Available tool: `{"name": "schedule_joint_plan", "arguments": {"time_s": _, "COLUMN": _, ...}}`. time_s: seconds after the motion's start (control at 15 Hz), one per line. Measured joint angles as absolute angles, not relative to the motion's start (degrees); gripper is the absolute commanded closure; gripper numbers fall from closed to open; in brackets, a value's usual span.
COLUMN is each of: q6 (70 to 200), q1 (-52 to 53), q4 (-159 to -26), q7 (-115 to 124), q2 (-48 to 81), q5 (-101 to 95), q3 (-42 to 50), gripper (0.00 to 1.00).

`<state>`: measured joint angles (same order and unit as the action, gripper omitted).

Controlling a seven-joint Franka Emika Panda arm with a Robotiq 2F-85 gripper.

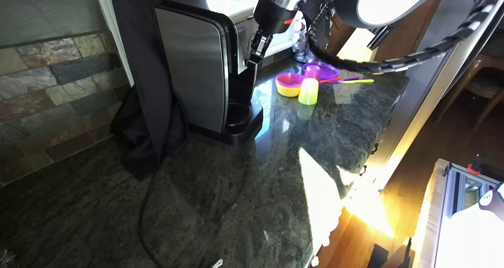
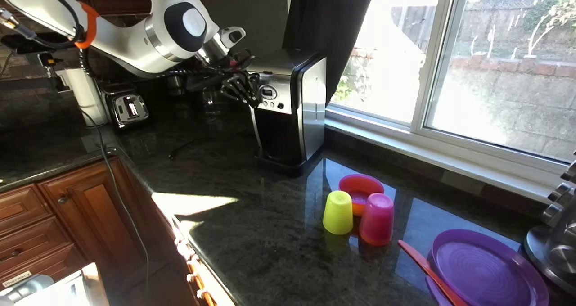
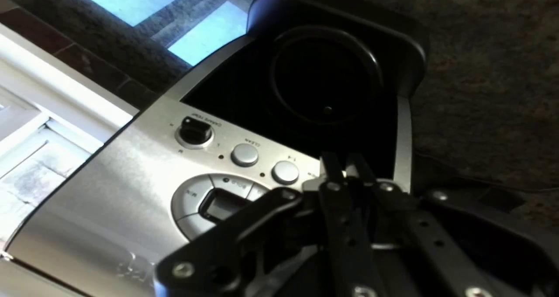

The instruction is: Turn the left knob on the coffeemaker to the left.

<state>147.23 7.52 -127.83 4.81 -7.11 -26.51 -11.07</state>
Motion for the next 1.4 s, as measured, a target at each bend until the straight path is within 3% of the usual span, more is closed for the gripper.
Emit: {"name": "schedule_joint_plan", "arguments": {"time_s": 1.4, "q6": 122.54, "q1": 13.96, "q4": -121.21, "q7": 19.39, "q2": -0.43, "q5": -61.88, "q3": -16.21, "gripper": 0.98}}
